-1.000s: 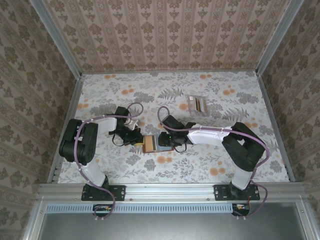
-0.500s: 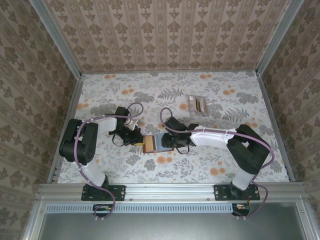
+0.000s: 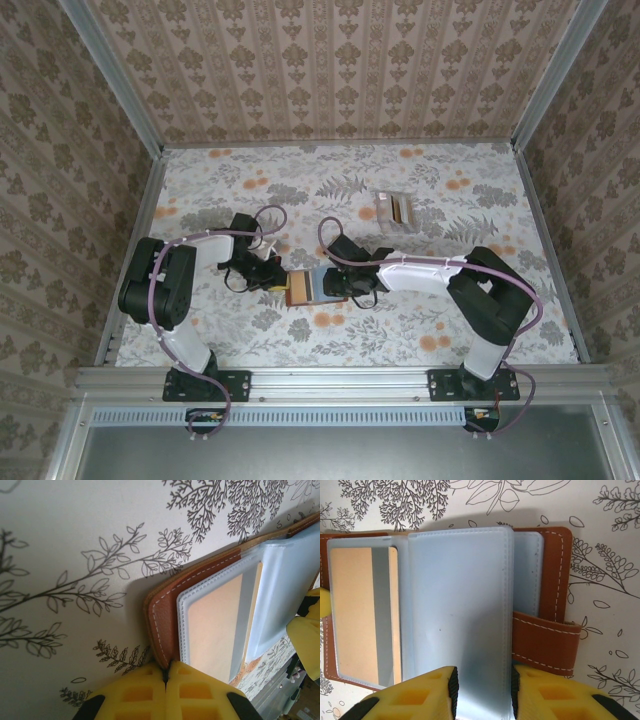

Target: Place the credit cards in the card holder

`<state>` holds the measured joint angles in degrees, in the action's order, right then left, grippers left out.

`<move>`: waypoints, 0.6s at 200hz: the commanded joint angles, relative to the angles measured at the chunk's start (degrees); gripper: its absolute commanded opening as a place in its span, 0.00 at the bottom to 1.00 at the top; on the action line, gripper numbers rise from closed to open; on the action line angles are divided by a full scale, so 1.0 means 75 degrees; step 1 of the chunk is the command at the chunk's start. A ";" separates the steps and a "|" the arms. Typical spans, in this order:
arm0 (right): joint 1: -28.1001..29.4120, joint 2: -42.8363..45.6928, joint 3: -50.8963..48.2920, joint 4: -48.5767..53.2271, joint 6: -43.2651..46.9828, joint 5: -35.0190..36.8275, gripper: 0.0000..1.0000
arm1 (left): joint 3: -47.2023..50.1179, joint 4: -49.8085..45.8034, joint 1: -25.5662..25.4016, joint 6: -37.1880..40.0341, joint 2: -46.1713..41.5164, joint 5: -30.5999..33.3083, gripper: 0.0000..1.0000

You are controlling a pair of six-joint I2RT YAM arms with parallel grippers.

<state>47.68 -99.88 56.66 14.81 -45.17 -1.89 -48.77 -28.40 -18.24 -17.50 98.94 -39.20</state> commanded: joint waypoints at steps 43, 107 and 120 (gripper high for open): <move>0.0063 0.0218 0.0076 0.0158 -0.0018 0.0143 0.36 | -0.0003 -0.0315 0.0064 0.0177 0.0071 0.0069 0.00; 0.0091 0.0006 0.0012 -0.0824 0.0046 -0.0760 0.16 | -0.0044 -0.0403 0.0085 0.0194 -0.0027 0.0174 0.06; 0.0109 0.0097 -0.0011 -0.0869 0.0049 -0.0799 0.16 | -0.0027 -0.0408 0.0222 0.0152 -0.0188 0.0172 0.13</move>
<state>47.94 -99.79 56.62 11.55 -45.06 -4.75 -48.80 -28.75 -17.96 -17.34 98.94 -39.18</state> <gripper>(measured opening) 0.163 0.081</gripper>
